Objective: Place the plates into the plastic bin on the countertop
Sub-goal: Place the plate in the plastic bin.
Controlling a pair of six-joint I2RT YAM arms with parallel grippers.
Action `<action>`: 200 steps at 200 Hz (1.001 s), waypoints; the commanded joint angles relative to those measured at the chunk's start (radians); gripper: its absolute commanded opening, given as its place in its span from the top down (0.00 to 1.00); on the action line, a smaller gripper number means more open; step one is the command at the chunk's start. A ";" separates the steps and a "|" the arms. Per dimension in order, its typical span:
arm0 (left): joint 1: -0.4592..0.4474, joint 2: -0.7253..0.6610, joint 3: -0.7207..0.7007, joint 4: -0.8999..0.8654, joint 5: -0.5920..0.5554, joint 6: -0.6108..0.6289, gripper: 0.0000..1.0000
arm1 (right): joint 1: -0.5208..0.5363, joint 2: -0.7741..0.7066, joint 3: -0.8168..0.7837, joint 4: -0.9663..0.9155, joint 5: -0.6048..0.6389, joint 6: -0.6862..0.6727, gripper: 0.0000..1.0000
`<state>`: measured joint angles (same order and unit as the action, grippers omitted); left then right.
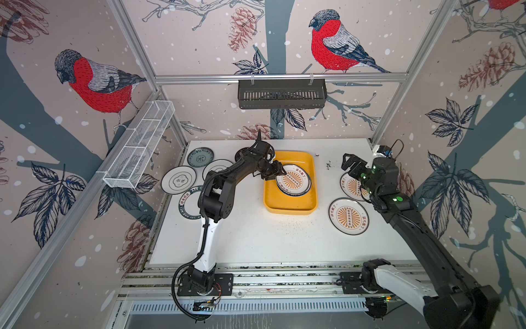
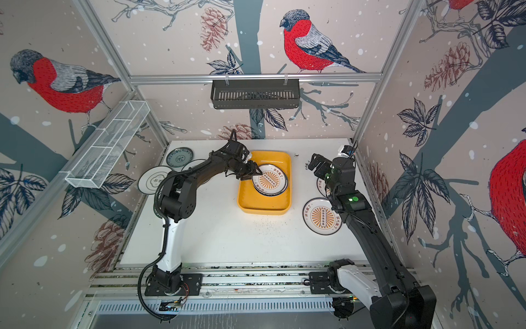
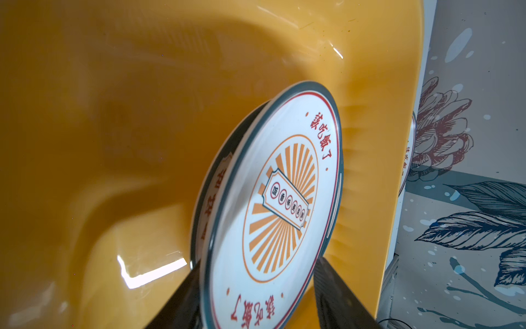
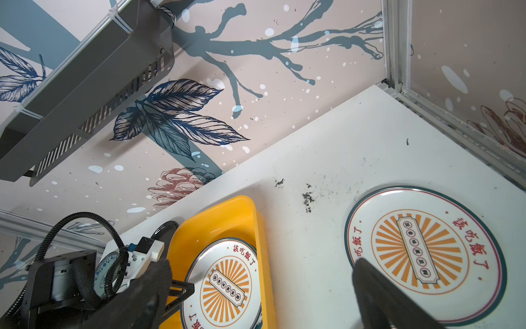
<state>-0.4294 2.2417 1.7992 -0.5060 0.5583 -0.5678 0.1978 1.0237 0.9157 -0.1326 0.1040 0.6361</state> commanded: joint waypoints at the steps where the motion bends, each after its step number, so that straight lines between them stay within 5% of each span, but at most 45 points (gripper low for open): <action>1: -0.011 0.021 0.042 -0.067 -0.033 0.030 0.40 | -0.007 0.008 0.001 0.024 -0.012 -0.009 0.00; 107: -0.056 0.044 0.137 -0.174 -0.210 0.042 0.29 | -0.067 0.013 -0.053 0.007 -0.028 0.032 0.00; 126: -0.058 0.035 0.135 -0.156 -0.212 0.041 0.15 | -0.078 0.012 -0.064 0.011 -0.029 0.044 0.01; 200: -0.067 -0.055 0.115 -0.065 -0.376 0.043 0.04 | -0.178 0.042 -0.113 0.073 -0.091 0.114 0.01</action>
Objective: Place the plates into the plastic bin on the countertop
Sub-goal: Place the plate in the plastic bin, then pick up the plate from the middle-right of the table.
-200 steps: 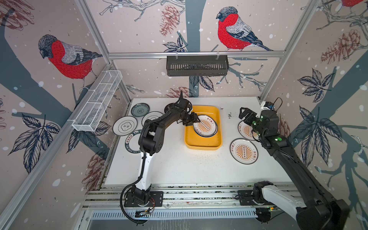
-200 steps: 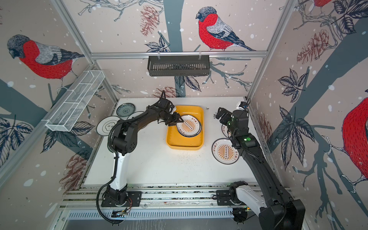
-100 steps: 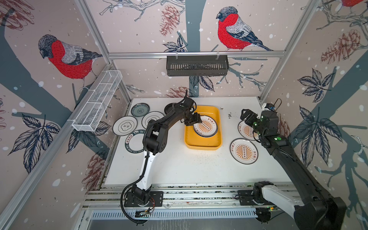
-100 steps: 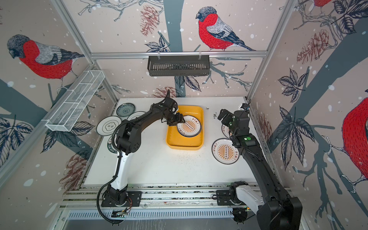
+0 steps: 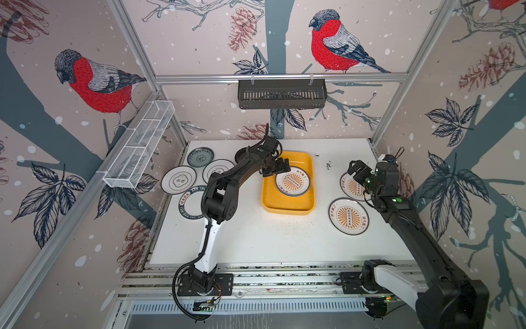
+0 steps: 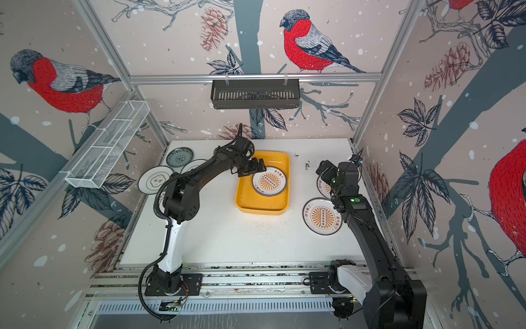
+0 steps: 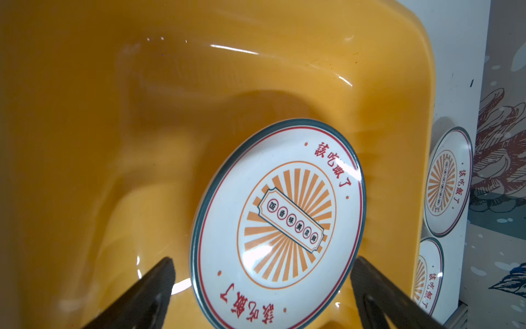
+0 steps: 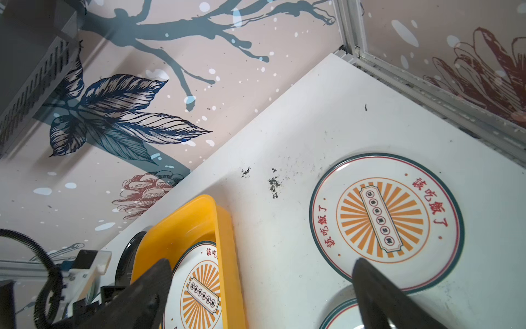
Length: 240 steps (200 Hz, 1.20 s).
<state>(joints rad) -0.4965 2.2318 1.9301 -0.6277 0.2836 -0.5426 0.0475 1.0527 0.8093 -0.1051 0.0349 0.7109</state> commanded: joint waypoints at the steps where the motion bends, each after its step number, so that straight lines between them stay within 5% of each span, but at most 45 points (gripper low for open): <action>1: 0.000 -0.050 -0.019 0.058 -0.105 0.018 0.04 | -0.031 0.015 -0.007 0.046 -0.022 0.040 0.01; 31: 0.000 -0.176 -0.158 0.262 -0.139 0.031 0.04 | -0.110 0.045 -0.030 0.065 -0.077 0.082 0.01; 86: -0.040 -0.334 -0.356 0.625 -0.022 0.061 0.04 | -0.324 0.090 -0.096 0.144 -0.250 0.107 0.00; 112: -0.067 -0.334 -0.360 0.740 0.108 0.046 0.04 | -0.437 0.134 -0.152 0.292 -0.436 0.083 0.00; 141: -0.115 -0.288 -0.343 0.882 0.226 -0.021 0.04 | -0.494 0.209 -0.114 0.275 -0.474 -0.044 0.01; 192: -0.205 -0.167 -0.216 0.835 0.265 0.001 0.04 | -0.628 0.434 -0.044 0.186 -0.700 -0.164 0.00; 240: -0.240 -0.165 -0.186 0.748 0.191 0.056 0.04 | -0.632 0.540 -0.054 0.225 -0.705 -0.203 0.00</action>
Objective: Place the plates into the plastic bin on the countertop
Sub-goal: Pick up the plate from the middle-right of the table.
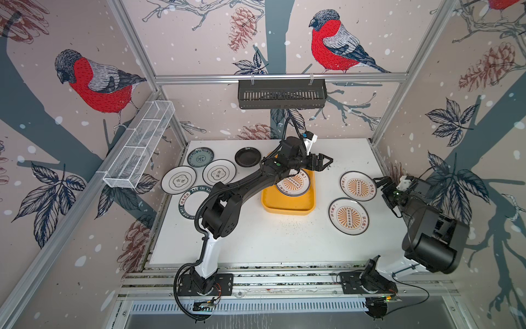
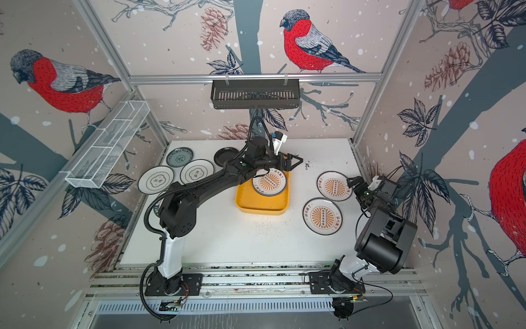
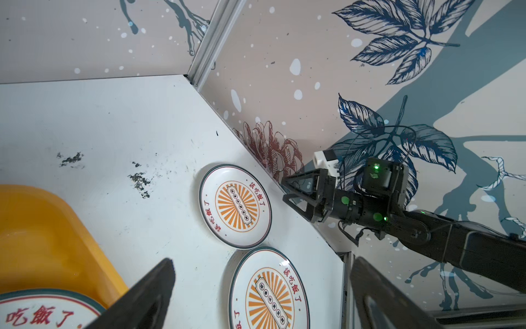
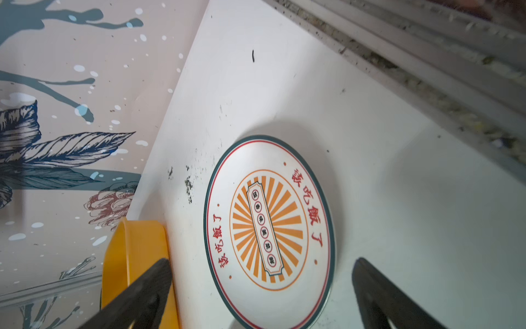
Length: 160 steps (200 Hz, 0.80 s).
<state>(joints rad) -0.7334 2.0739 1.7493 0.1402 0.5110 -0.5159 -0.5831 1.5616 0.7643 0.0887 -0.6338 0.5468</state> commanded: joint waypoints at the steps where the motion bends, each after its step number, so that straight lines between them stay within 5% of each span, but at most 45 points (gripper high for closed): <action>1: -0.003 -0.008 -0.006 -0.020 -0.038 0.029 0.04 | -0.001 0.033 -0.009 0.032 -0.036 -0.039 0.00; 77: -0.002 -0.038 -0.034 -0.050 -0.099 0.045 0.04 | 0.035 0.160 -0.042 0.111 -0.077 -0.043 0.07; 144: 0.002 -0.046 -0.007 -0.117 -0.164 0.068 0.04 | 0.046 0.228 -0.061 0.208 -0.109 0.034 0.36; 160: 0.005 -0.050 -0.006 -0.127 -0.169 0.072 0.04 | 0.045 0.232 -0.062 0.205 -0.093 0.040 0.50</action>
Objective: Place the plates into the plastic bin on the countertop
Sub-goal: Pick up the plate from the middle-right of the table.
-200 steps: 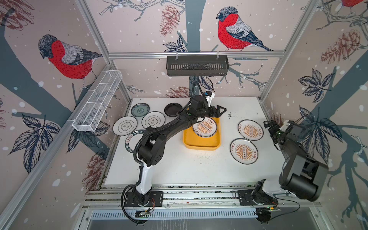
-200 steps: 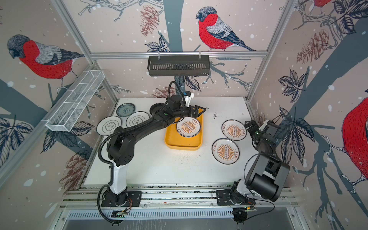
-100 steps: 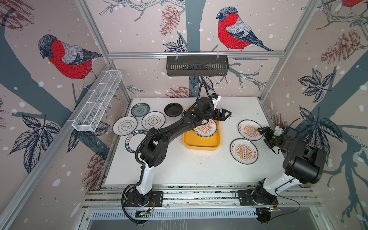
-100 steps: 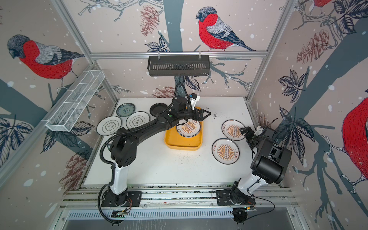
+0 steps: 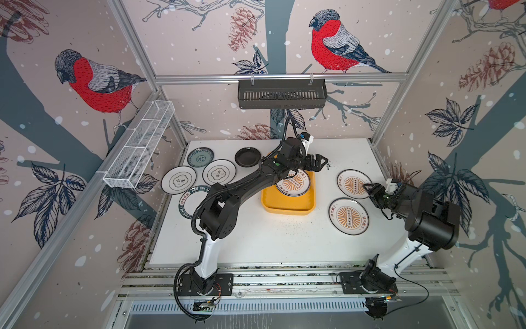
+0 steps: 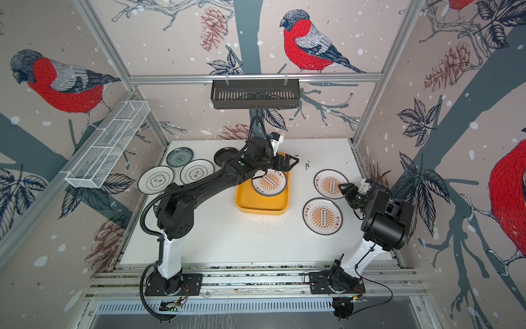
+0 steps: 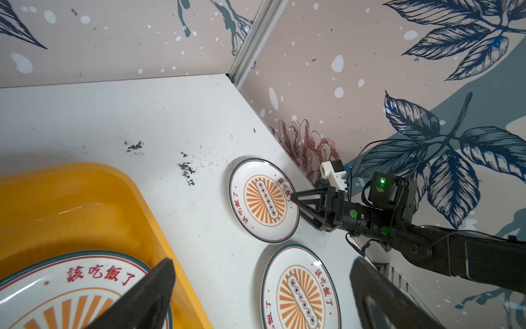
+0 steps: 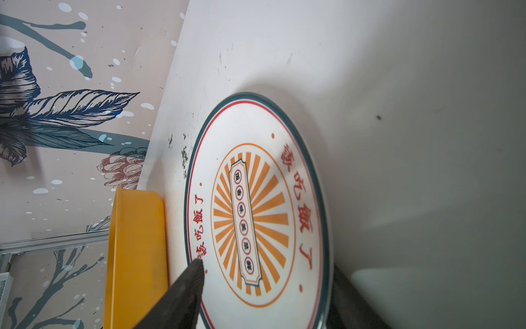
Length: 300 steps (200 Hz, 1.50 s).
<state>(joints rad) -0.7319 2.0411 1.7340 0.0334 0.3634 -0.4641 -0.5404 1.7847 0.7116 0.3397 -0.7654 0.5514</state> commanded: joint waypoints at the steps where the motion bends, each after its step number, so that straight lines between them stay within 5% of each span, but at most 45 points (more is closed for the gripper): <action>1: 0.004 -0.018 0.009 -0.020 -0.022 0.020 0.04 | 0.003 0.010 -0.009 -0.046 0.038 0.036 0.50; 57: 0.015 -0.036 0.003 -0.053 -0.023 0.027 0.04 | 0.005 0.034 0.004 -0.030 0.052 0.067 0.81; 112: 0.017 -0.092 -0.059 -0.065 -0.055 0.037 0.04 | 0.010 0.035 0.020 -0.065 0.084 0.096 0.94; 236: 0.064 -0.404 -0.456 0.040 -0.158 -0.059 0.04 | 0.078 -0.219 0.115 -0.223 0.106 0.134 0.97; 300: 0.111 -0.504 -0.590 0.087 -0.168 -0.125 0.04 | 0.272 -0.333 0.224 -0.286 0.160 0.162 0.98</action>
<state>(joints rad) -0.6365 1.5669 1.1698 0.0704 0.2062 -0.5537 -0.3325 1.4738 0.9062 0.0593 -0.6228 0.6853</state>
